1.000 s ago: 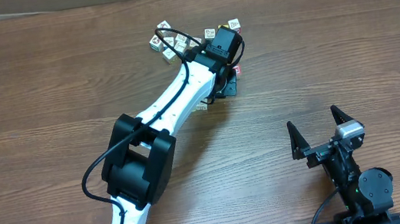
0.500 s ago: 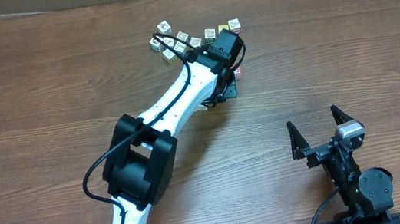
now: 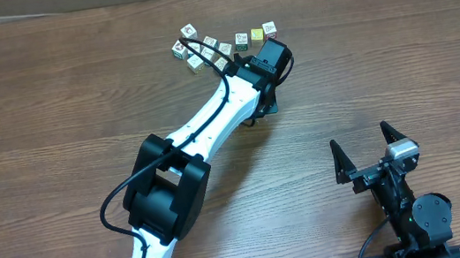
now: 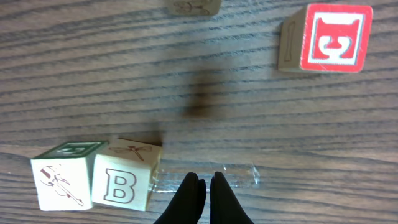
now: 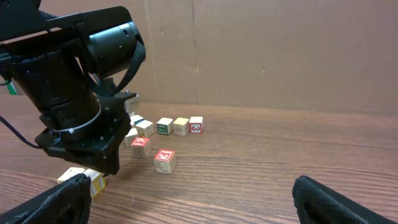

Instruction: Form a horizontal line

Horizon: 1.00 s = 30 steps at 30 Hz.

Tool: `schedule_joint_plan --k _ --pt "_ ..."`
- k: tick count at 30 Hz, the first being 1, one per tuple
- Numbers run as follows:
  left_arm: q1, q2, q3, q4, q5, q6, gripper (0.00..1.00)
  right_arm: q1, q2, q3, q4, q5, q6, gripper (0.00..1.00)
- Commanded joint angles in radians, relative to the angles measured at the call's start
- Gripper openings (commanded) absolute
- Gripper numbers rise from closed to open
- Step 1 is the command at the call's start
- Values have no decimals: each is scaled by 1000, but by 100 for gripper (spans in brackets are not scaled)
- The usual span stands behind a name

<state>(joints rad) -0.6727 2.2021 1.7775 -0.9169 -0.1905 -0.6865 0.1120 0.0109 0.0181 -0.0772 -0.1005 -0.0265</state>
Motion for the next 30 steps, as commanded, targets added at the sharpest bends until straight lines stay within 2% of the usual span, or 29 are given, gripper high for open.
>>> schedule_joint_plan --k 1,8,30 --pt "-2 -11 24 2 -28 -24 4 -3 -8 -10 3 -2 -4 100" --pt "-3 13 24 8 -34 22 4 -3 -8 -10 3 -2 -4 100" --pt "-1 65 24 6 -56 21 4 -3 -8 -10 3 -2 -4 100"
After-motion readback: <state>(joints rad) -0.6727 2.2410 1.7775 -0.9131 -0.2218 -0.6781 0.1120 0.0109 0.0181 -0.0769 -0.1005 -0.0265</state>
